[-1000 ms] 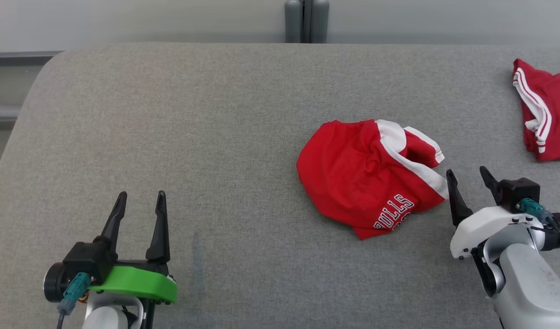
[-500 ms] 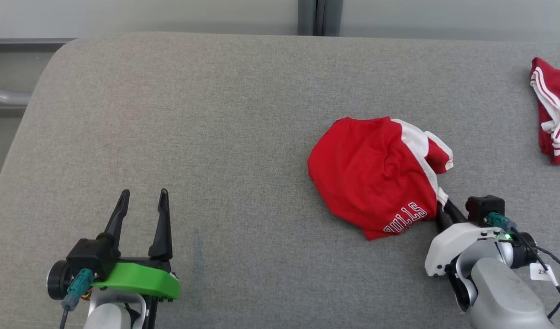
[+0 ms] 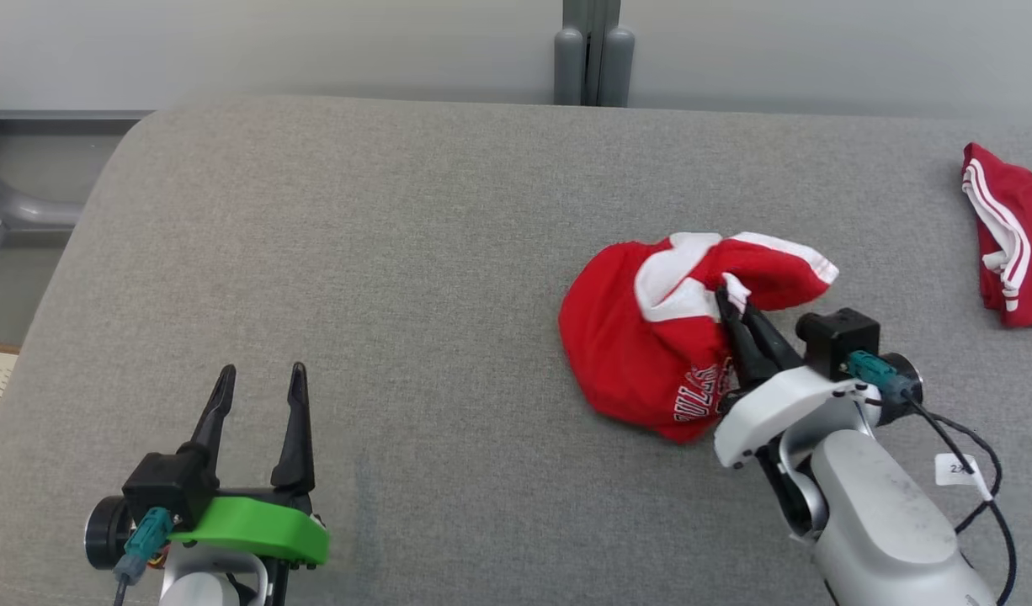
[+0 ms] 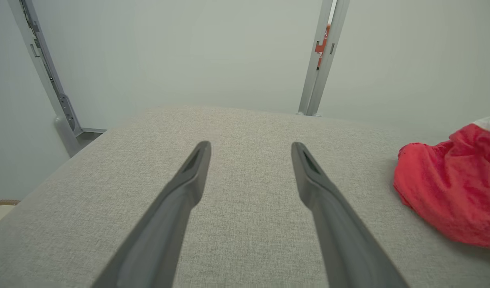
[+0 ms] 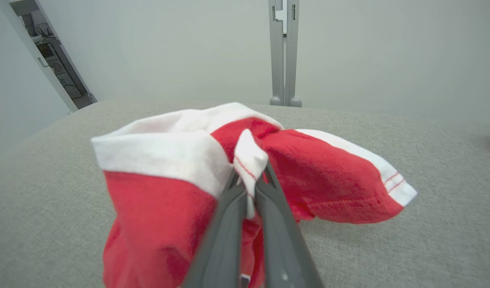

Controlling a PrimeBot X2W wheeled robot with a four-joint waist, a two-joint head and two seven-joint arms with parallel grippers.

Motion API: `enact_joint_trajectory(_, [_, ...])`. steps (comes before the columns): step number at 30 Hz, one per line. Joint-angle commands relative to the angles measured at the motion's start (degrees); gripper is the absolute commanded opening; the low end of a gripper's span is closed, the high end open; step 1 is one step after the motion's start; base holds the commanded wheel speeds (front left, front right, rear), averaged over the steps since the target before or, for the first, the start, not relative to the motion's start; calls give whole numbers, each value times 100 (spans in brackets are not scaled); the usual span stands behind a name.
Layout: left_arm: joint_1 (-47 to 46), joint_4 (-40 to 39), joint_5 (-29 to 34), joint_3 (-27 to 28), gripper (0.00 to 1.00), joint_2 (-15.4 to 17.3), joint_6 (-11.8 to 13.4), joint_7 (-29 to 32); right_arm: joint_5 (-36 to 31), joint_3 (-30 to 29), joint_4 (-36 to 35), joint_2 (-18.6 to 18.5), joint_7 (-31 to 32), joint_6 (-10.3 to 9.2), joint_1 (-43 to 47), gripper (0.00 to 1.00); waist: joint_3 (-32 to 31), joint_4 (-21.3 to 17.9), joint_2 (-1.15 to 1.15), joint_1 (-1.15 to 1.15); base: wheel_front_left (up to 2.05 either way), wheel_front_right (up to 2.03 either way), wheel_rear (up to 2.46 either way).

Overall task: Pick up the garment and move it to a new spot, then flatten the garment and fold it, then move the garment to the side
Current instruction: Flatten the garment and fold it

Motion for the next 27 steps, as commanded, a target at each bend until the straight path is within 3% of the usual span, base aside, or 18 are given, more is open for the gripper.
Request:
enact_joint_trajectory(1, [89, -1, 16, 35, 100, 2, -11, -15, 10, 171, -201, 53, 1, 1, 132, 0, -115, 58, 0, 0, 0, 0, 0])
enact_joint_trajectory(6, [222, -15, 18, 86, 100, -11, -11, -15, 107, 1018, -828, 151, 1, 1, 515, 0, -255, 70, 0, 0, 0, 0, 0])
enact_joint_trajectory(13, [393, -29, 22, 113, 100, -27, 7, -15, 309, 2030, -1309, -128, 0, 1, 1374, 0, -403, -57, 0, 0, 0, 0, 0])
enact_joint_trajectory(19, [473, -22, 53, 99, 100, -32, 14, -15, 528, 2448, -1451, -512, 24, 1, 2054, 0, -495, -235, 0, 0, 0, 0, 0])
enact_joint_trajectory(25, [497, 0, 49, 83, 100, -35, 9, -15, 697, 2309, -1462, -768, 91, 1, 2520, 0, -559, -383, 0, 0, 0, 0, 0])
enact_joint_trajectory(26, [505, 0, 49, 83, 100, -36, 8, -15, 699, 2225, -1485, -769, 78, 1, 2547, 26, -566, -401, 0, 0, 0, 0, 0])
enact_joint_trajectory(27, [519, 3, 50, 87, 100, -37, 8, -15, 706, 2134, -1515, -754, 61, 1, 2583, 100, -581, -425, 0, 0, 0, 0, 0])
